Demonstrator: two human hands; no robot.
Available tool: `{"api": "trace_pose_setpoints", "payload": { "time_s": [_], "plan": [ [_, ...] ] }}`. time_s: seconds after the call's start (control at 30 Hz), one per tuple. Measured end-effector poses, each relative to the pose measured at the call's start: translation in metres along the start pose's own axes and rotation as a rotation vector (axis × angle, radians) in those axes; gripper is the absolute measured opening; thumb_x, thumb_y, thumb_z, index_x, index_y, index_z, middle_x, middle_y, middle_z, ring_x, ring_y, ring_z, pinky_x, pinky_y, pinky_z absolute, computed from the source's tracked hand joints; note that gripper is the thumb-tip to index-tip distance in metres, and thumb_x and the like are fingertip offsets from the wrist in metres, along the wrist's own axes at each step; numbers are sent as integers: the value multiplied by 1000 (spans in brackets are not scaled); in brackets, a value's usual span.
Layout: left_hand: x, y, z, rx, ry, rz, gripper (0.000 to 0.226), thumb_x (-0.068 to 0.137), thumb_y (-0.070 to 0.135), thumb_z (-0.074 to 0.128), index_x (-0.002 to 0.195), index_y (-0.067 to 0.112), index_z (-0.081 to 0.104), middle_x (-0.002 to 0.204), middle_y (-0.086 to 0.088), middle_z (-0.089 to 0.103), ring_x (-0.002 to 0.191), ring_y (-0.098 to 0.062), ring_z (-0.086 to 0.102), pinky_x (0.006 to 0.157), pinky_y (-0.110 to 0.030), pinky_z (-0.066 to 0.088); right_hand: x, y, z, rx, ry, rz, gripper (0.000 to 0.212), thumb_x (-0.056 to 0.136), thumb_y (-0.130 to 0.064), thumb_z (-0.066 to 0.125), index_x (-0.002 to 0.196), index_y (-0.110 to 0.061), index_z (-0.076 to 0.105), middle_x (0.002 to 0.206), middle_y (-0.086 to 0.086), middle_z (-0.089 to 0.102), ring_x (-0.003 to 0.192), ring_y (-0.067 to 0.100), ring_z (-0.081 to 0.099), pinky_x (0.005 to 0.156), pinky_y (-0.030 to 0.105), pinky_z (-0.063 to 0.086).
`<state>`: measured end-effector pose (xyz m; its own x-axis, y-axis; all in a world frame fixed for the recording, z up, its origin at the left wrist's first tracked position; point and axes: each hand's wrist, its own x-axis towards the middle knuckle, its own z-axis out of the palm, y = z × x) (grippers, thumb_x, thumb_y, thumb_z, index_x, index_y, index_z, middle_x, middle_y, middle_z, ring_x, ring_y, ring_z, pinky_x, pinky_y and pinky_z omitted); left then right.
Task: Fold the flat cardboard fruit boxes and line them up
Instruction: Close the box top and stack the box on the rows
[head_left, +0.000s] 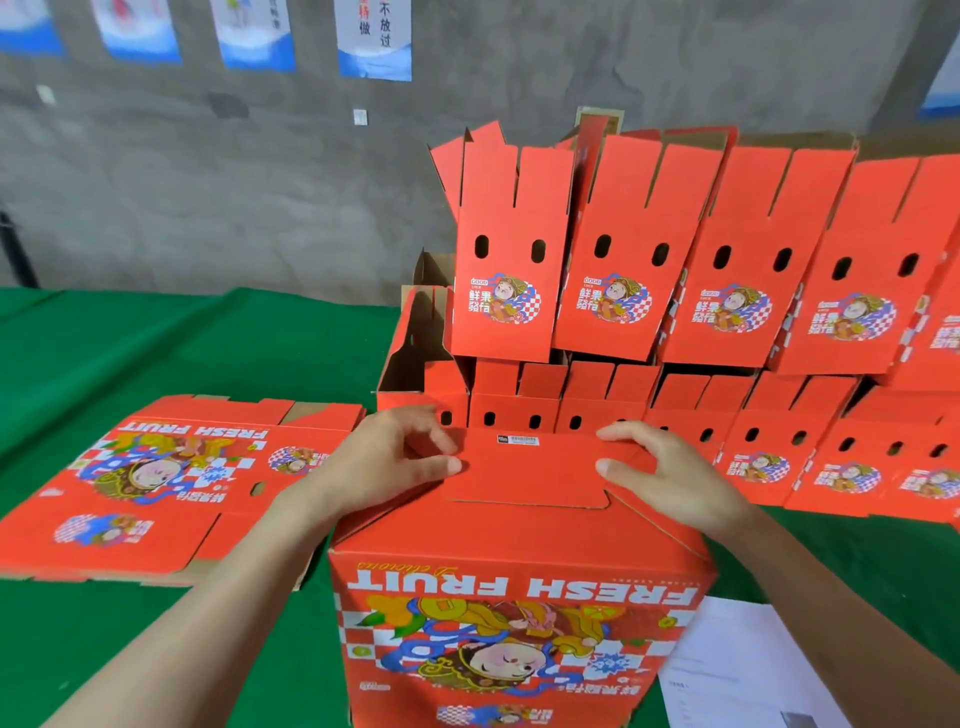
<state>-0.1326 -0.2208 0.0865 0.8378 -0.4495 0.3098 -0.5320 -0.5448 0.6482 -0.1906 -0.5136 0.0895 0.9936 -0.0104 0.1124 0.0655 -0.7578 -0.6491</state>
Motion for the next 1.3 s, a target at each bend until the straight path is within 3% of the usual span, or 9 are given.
{"api": "trace_pose_setpoints", "payload": {
  "time_s": [0.07, 0.13, 0.2, 0.33, 0.7, 1.1, 1.17, 1.23, 1.3],
  "plan": [
    [4, 0, -3, 38, -57, -65, 23, 78, 33, 76, 97, 29, 64, 95, 16, 63, 96, -6, 58, 76, -6, 40, 5, 2, -3, 77, -115, 77, 38, 90, -35, 62, 127, -38, 52, 129, -17, 47, 118, 5, 44, 99, 29, 37],
    [8, -1, -6, 103, -185, -158, 52, 80, 44, 70, 127, 29, 54, 116, 12, 57, 110, -9, 51, 94, -17, 40, 7, 2, -6, 115, -181, 112, 43, 88, -36, 64, 128, -42, 50, 133, -15, 45, 120, 9, 45, 104, 37, 39],
    [14, 1, -7, 178, -281, -241, 68, 79, 53, 67, 138, 28, 44, 130, 7, 49, 124, -15, 44, 106, -32, 35, 10, 1, -7, 78, -219, 114, 48, 85, -37, 66, 129, -44, 48, 136, -16, 42, 115, 5, 46, 100, 33, 38],
    [22, 8, 0, 313, -253, -281, 53, 71, 51, 75, 112, 26, 53, 107, 5, 57, 104, -18, 53, 83, -27, 39, 15, -1, -4, -60, -207, 95, 48, 84, -33, 69, 126, -35, 47, 131, -11, 45, 113, 8, 46, 92, 28, 38],
    [20, 11, 10, 577, -216, -260, 72, 69, 59, 72, 122, 20, 43, 122, -9, 54, 112, -30, 46, 94, -37, 37, 12, -1, 9, -285, -104, 17, 49, 84, -37, 68, 125, -30, 42, 123, -6, 48, 109, 13, 49, 86, 30, 40],
    [15, 12, 3, 373, -251, -324, 61, 75, 57, 68, 122, 24, 47, 117, -4, 52, 117, -25, 42, 101, -41, 38, 3, 0, 5, -262, -188, 30, 65, 90, -52, 53, 147, -36, 26, 145, -4, 31, 132, 17, 36, 100, 29, 32],
    [13, 11, 0, 267, -222, -299, 58, 77, 55, 68, 122, 24, 50, 118, 1, 55, 112, -19, 48, 98, -32, 41, 1, 1, 5, -205, -183, 26, 60, 93, -54, 45, 147, -36, 27, 147, -5, 30, 135, 15, 33, 100, 28, 28],
    [11, 10, -3, 135, -157, -253, 50, 82, 52, 63, 124, 26, 53, 112, 13, 56, 103, -7, 51, 83, -9, 39, 0, 0, 4, -63, -142, 41, 53, 96, -54, 33, 146, -36, 33, 149, -7, 31, 134, 9, 30, 100, 26, 23],
    [9, 8, -4, 2, -60, -247, 36, 87, 46, 60, 120, 31, 57, 102, 20, 55, 94, 0, 53, 69, -2, 37, -2, 0, 4, 112, -98, 57, 50, 99, -52, 25, 143, -34, 40, 149, -10, 34, 126, 0, 29, 101, 24, 20]
  ]
}}
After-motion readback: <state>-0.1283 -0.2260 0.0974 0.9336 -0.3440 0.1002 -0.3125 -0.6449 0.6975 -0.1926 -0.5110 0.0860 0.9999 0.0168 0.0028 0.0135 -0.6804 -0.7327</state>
